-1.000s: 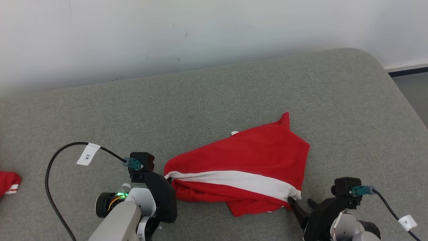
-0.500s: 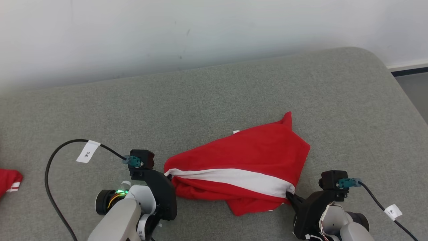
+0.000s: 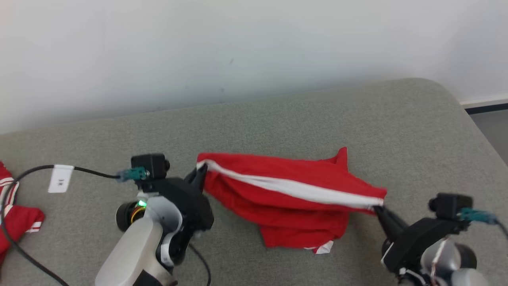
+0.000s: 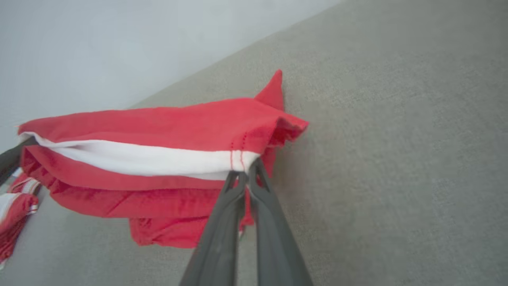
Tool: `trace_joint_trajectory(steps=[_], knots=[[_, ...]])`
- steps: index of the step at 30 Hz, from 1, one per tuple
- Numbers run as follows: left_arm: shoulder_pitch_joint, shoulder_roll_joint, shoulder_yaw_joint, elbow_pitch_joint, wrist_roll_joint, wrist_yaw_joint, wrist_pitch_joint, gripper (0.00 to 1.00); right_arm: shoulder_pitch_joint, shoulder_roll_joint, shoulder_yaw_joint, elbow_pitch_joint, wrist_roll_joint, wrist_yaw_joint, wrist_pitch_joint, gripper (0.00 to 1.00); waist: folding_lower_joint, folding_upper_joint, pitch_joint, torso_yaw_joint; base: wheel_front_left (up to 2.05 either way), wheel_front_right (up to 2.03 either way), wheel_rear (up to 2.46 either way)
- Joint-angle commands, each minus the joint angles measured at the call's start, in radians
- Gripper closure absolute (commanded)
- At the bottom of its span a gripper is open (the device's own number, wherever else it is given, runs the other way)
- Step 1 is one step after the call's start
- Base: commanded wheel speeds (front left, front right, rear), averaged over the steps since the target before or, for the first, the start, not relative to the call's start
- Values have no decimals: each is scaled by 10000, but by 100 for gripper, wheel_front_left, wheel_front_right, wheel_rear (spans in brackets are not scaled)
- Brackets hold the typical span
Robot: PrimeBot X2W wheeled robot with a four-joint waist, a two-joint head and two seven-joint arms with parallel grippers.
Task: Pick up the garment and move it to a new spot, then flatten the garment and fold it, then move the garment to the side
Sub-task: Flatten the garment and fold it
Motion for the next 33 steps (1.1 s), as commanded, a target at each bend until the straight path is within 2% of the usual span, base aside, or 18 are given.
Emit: trace_joint_trajectory(steps=[1, 6, 10, 13, 14, 17, 22, 26, 31, 33], knots=[[92, -90, 177, -484, -267, 26, -126, 100, -16, 4, -74, -512, 394, 35, 204, 100, 1, 0, 64, 68, 0, 0, 0], [-744, 44, 578, -1843, -467, 234, 108, 100, -1757, 12, 610, -1487, 599, 35, 939, 100, 1, 0, 959, -15, 0, 0, 0], [-2109, 79, 1098, -2158, -903, 231, 389, 100, -4413, -5, 1007, -359, 1385, 33, 510, 100, 1, 0, 2065, -134, 0, 0, 0], [-3471, 296, 1582, -1938, -969, 173, 233, 100, -6674, 1, 1066, 1228, 1575, 35, -356, 100, 1, 0, 2781, -159, 0, 0, 0], [-3471, 296, 1582, -1938, -969, 173, 233, 100, -6674, 1, 1066, 1228, 1575, 35, -356, 100, 1, 0, 2781, -159, 0, 0, 0], [-4785, 465, 1952, -1569, -663, 154, -497, 100, -8735, -11, 1024, 2712, 989, 35, -1637, 100, 1, 0, 3275, -128, 0, 0, 0], [-6426, 457, 2271, -1281, -444, -484, -2027, 100, -11283, 1, 793, 4321, 135, 35, -4235, 100, 1, 0, 3563, 29, 0, 0, 0], [-6566, 661, 2301, -1368, -234, -867, -2914, 100, -11960, -133, 946, 5154, -271, 33, -5367, 100, 1, 0, 3448, 199, 0, 0, 0], [-4836, 819, 1223, -1145, 741, -1028, -3503, 100, -10976, -557, 1762, 6128, -269, 35, -4724, 100, 1, 0, 3197, 374, 0, 0, 0], [-3995, 787, 934, -883, 1074, -893, -3700, 100, -10361, -716, 2081, 6386, -126, 33, -4383, 100, 1, 0, 3021, 431, 0, 0, 0]])
